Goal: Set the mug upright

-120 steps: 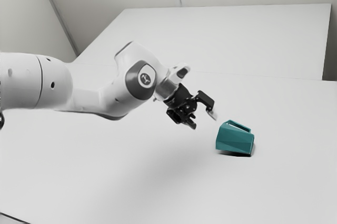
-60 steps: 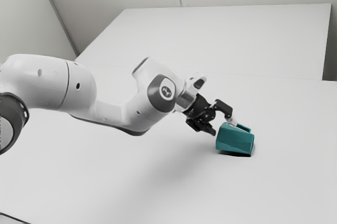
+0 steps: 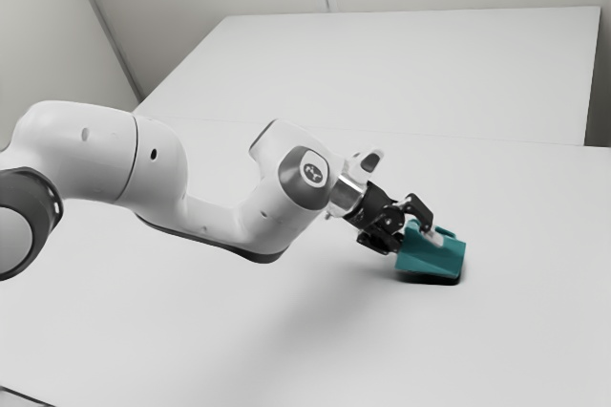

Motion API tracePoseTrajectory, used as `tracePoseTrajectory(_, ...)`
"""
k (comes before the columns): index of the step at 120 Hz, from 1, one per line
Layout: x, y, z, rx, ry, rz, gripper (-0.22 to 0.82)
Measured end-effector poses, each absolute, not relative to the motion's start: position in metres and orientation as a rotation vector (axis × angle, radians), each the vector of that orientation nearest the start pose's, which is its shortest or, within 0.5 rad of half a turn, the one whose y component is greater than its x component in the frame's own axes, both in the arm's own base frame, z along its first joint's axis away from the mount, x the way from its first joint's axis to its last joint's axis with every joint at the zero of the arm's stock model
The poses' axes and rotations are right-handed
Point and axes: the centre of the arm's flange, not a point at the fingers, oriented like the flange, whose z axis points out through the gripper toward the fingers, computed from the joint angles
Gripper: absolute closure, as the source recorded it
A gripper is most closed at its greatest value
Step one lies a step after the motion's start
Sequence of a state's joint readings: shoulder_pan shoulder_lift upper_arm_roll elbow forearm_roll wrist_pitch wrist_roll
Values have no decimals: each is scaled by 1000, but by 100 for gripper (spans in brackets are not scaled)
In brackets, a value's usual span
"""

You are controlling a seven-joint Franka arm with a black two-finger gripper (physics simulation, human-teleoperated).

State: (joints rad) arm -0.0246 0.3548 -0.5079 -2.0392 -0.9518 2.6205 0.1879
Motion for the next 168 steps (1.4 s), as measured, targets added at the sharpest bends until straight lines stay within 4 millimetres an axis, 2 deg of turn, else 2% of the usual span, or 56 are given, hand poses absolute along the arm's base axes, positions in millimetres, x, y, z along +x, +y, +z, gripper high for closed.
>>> tracePoseTrajectory(27, 539, -292, 322, 2385, 104, 104, 51)
tracePoseTrajectory(44, 539, -293, 324, 2383, 82, 112, 66)
tracePoseTrajectory(67, 540, -294, 326, 2382, 59, 125, 74)
tracePoseTrajectory(76, 540, -297, 336, 2378, 40, 145, 76)
tracePoseTrajectory(92, 542, -298, 368, 2370, -14, 199, 77)
tracePoseTrajectory(108, 553, -260, 408, 2445, -124, 263, 78)
tracePoseTrajectory(117, 552, -244, 429, 2538, -250, 287, 78)
tracePoseTrajectory(126, 547, -235, 442, 2639, -373, 284, 78)
tracePoseTrajectory(145, 527, -219, 450, 2822, -553, 257, 79)
tracePoseTrajectory(168, 515, -200, 447, 2970, -649, 214, 79)
